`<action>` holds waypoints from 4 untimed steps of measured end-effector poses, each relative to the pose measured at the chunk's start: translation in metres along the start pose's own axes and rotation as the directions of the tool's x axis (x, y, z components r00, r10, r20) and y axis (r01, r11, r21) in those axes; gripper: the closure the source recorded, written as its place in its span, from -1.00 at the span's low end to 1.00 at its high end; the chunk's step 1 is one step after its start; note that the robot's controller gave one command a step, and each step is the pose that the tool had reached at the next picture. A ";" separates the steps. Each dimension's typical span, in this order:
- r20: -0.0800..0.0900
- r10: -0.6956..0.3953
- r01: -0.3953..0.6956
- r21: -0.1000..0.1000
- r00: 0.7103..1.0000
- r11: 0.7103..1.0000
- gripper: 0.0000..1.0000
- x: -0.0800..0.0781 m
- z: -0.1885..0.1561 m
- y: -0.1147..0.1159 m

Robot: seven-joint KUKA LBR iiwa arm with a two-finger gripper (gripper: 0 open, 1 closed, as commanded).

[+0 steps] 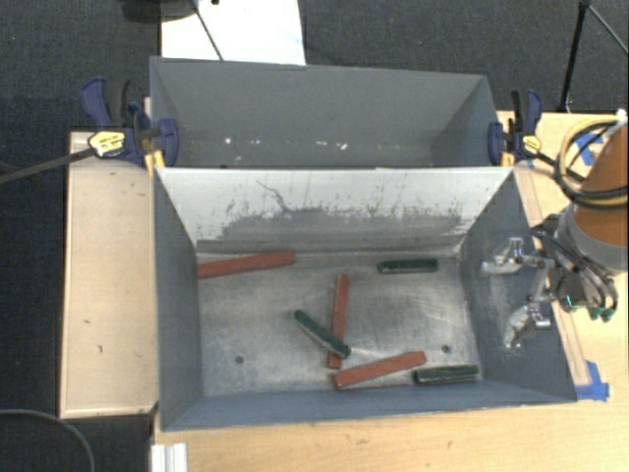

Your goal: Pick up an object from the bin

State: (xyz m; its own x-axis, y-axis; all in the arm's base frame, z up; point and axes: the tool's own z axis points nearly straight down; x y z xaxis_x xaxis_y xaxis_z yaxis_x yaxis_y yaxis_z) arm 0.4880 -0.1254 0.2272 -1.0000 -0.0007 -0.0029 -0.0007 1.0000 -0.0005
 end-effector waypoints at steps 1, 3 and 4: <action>0.006 -0.054 0.054 0.002 0.999 0.999 -1.00 -0.001 0.043 0.021; -0.005 0.120 -0.120 -0.001 0.993 0.993 -1.00 0.006 0.137 0.033; 0.016 0.000 0.000 0.002 1.000 1.000 1.00 0.004 0.152 0.060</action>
Offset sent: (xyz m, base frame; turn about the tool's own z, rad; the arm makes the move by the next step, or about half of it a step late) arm -0.0057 0.0390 -0.1507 0.1565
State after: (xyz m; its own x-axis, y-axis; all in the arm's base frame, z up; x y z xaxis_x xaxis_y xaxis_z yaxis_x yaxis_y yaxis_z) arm 0.4839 -0.0659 0.0747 -0.9998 -0.0009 -0.0191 -0.0009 1.0000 -0.0023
